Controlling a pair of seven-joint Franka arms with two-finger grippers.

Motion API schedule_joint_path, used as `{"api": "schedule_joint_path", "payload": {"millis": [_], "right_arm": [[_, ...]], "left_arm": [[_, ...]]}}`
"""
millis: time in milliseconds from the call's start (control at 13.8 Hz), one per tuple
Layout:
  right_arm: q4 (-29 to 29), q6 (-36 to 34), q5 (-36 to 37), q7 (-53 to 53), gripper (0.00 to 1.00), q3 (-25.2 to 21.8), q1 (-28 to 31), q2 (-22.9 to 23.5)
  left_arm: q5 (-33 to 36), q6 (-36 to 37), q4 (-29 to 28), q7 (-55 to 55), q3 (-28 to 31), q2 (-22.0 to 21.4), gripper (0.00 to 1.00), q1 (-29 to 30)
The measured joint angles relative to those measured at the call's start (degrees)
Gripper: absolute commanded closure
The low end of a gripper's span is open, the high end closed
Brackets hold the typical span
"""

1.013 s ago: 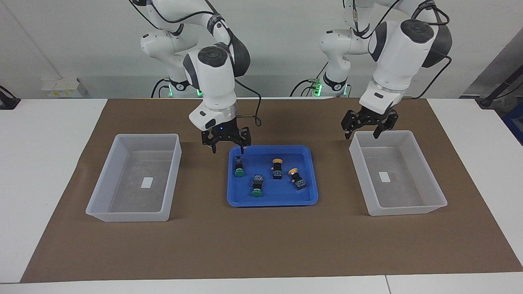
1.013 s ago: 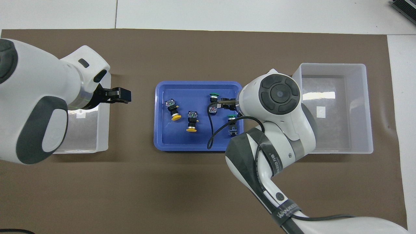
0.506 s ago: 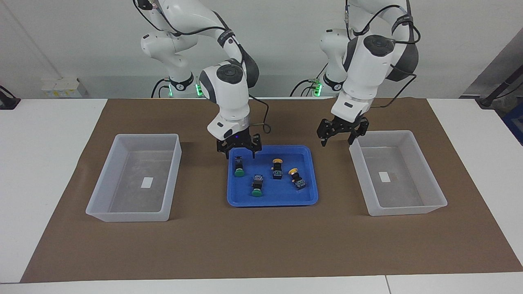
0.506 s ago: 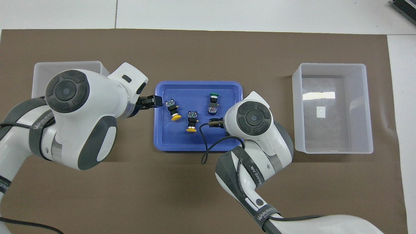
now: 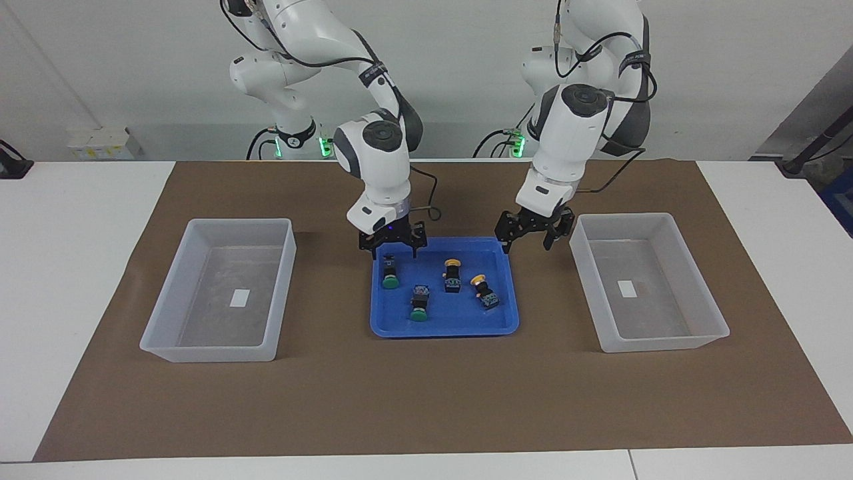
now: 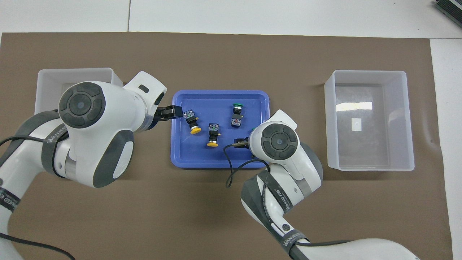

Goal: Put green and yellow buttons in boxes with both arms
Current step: 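Reach both grippers toward the buttons on the blue tray, then grasp a yellow button with the left gripper while the right grasps green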

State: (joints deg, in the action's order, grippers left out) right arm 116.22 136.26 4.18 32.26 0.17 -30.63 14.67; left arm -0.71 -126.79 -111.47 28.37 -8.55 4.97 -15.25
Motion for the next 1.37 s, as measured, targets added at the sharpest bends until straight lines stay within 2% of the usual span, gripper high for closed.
{"api": "schedule_joint_path", "payload": {"millis": [434,506,579,723,868,1085,1374], "right_arm": [[0.72,1.86,2.10,0.06,0.28,-0.01,-1.29,1.05],[0.74,2.03,2.43,0.07,0.35,-0.06,-1.29,1.18],[0.77,2.27,2.78,0.19,0.49,-0.11,-1.29,1.31],[0.79,2.50,3.60,0.91,0.99,-0.13,-1.29,1.59],[0.78,2.64,4.06,1.39,1.00,-0.13,-1.29,1.65],[0.37,2.85,4.15,5.37,1.00,-0.32,-1.18,1.17],[-0.33,-0.92,4.22,7.04,1.00,-0.77,3.06,-5.31]], "left_arm": [[0.00,-3.00,-0.99,1.79,-0.02,0.16,0.00,-0.41],[0.00,-4.24,-1.72,2.46,0.00,0.50,0.00,-0.87],[-0.01,-5.76,-2.44,3.57,-0.05,1.41,0.00,-1.60],[-0.01,-11.21,-3.39,6.96,-0.07,5.57,0.00,-3.69],[-0.01,-14.55,-3.43,8.62,-0.06,9.76,0.00,-4.78],[-0.01,-16.92,-3.38,11.02,-0.03,12.65,0.00,-5.32],[-0.01,-18.88,-3.37,12.38,0.00,13.69,0.00,-5.47]]}}
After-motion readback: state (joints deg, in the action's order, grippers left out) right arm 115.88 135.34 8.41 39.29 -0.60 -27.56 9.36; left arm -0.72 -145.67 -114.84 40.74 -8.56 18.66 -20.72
